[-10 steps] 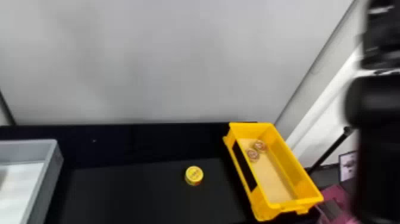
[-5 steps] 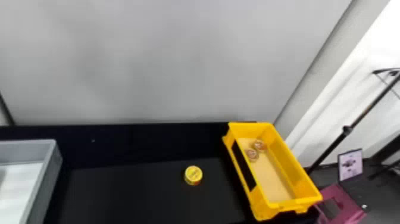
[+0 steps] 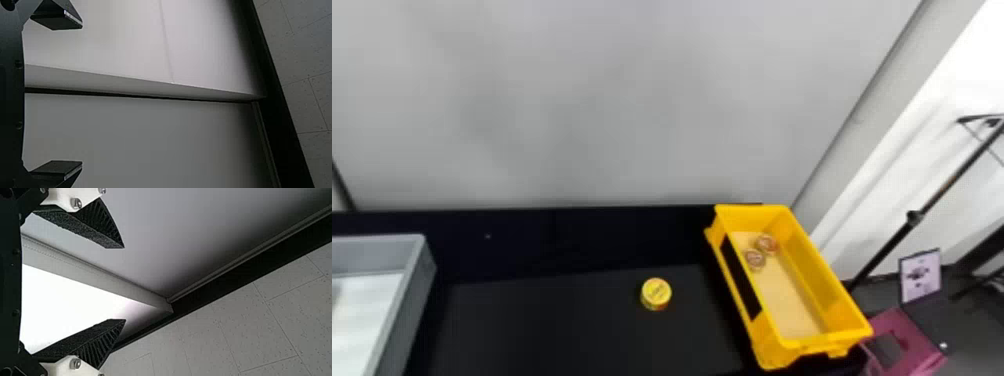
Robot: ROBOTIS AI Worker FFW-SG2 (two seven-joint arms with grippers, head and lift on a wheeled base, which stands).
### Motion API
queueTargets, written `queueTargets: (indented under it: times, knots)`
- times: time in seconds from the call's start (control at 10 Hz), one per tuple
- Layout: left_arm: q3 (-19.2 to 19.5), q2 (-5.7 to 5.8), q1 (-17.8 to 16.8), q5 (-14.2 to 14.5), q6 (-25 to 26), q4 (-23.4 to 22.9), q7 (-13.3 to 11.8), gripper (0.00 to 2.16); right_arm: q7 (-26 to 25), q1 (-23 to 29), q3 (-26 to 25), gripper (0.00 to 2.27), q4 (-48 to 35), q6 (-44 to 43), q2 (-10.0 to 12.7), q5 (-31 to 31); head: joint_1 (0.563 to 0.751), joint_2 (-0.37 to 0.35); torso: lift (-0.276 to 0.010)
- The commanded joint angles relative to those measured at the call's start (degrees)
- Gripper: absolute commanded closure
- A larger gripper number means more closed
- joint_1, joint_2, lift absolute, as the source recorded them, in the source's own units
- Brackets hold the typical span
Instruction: Pick up the round yellow can and place it in the yellow rectangular box
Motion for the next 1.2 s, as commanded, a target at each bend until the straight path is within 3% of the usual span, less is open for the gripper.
queueTargets:
  times: [0.0, 0.5, 0.8, 0.9, 1.1]
  knots:
    - [-0.01, -0.04, 0.0, 0.0, -0.11, 0.01, 0.03, 0.05, 0.04, -0.03, 0.19, 0.13, 0.01, 0.06, -0.07, -0.14, 0.747, -0.348, -0.001]
    - [-0.18, -0.04, -0.09, 0.0, -0.11, 0.01, 0.03, 0.05, -0.05, -0.03, 0.19, 0.13, 0.01, 1.2, 0.01, -0.32, 0.747, -0.348, -0.001]
    - [-0.27, -0.04, -0.09, 0.09, -0.11, 0.01, 0.03, 0.05, -2.95, -0.03, -0.17, 0.14, 0.18, 20.72, 0.72, -5.59, 0.747, -0.348, -0.001]
    - [-0.27, -0.04, -0.09, 0.09, -0.11, 0.01, 0.03, 0.05, -2.69, 1.9, -0.78, 0.14, 1.85, 24.33, 3.35, -6.12, 0.747, -0.348, -0.001]
    - [-0.27, 0.05, -0.18, 0.18, -0.02, 0.01, -0.06, 0.05, -0.84, 5.42, -4.65, 0.14, 6.69, 22.4, 12.67, -6.56, 0.747, -0.348, -0.001]
